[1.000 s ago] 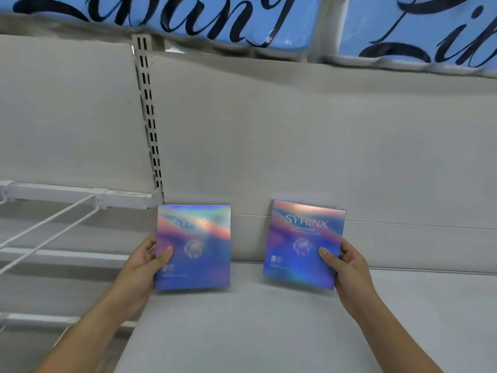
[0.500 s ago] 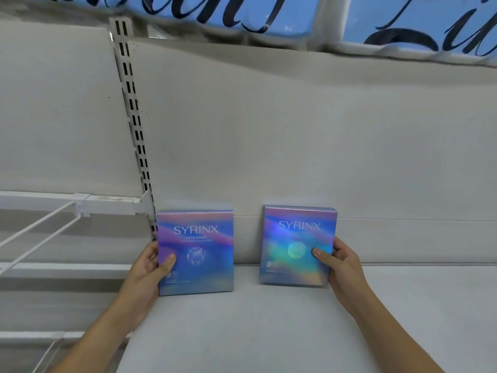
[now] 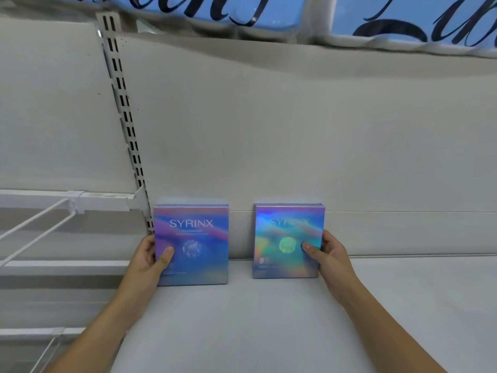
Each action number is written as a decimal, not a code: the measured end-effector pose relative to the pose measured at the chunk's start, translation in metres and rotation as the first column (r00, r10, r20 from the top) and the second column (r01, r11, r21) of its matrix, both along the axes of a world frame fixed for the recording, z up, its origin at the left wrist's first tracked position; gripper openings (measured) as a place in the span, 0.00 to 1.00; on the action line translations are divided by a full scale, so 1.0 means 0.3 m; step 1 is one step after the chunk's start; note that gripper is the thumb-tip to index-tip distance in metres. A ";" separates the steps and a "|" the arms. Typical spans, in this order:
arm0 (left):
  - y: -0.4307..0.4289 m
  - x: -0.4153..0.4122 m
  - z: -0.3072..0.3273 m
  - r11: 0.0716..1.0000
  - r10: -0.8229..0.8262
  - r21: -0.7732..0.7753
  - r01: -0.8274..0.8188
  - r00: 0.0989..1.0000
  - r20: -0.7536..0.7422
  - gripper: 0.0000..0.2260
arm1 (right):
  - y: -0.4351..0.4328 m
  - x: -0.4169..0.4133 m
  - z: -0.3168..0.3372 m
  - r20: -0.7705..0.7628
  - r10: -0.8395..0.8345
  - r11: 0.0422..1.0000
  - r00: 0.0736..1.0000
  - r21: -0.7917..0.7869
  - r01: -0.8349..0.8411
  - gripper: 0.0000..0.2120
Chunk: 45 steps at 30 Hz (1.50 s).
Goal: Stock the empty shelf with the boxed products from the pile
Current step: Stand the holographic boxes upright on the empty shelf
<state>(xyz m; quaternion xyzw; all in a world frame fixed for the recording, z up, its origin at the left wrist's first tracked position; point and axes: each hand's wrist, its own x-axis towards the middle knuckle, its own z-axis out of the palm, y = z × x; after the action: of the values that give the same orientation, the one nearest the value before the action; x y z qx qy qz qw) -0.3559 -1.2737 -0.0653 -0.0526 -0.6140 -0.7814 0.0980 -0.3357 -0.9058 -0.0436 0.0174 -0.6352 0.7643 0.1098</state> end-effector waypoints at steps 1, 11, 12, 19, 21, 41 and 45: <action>0.007 -0.002 -0.002 1.000 -0.004 0.001 0.004 1.000 0.001 0.25 | 0.002 0.001 0.000 -0.003 -0.004 1.000 1.000 0.004 0.004 0.43; 0.050 -0.027 -0.007 0.993 -0.019 -0.118 0.022 1.000 0.022 0.12 | 0.039 0.007 -0.004 -0.028 -0.028 1.000 0.999 -0.001 0.028 0.47; 0.049 -0.029 -0.007 0.993 -0.012 -0.120 0.016 0.999 0.030 0.12 | 0.045 0.006 -0.004 -0.029 -0.034 0.999 0.999 0.001 0.034 0.47; 0.064 -0.025 -0.003 0.983 0.004 -0.186 0.008 0.998 0.063 0.11 | 0.059 0.011 0.000 -0.016 -0.083 0.995 0.996 0.049 0.084 0.41; 0.062 -0.022 0.007 0.973 0.008 -0.231 0.006 0.998 0.059 0.12 | 0.061 0.014 0.008 -0.023 -0.102 0.988 0.995 0.112 0.104 0.21; 0.058 0.132 0.116 0.852 0.236 -0.469 -0.230 0.971 -0.047 0.27 | 0.124 0.150 0.092 0.003 -0.298 0.922 0.955 0.260 0.287 0.25; 0.058 0.247 0.173 0.882 0.185 -0.442 -0.167 0.983 -0.002 0.23 | 0.097 0.253 0.149 -0.046 -0.239 0.946 0.970 0.215 0.243 0.24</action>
<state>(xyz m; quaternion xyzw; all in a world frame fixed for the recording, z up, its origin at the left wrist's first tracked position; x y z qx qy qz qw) -0.2817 -1.2564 -0.0134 -0.0018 -0.7786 -0.6113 0.1416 -0.2597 -0.8769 0.0010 -0.0409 -0.7120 0.6701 0.2059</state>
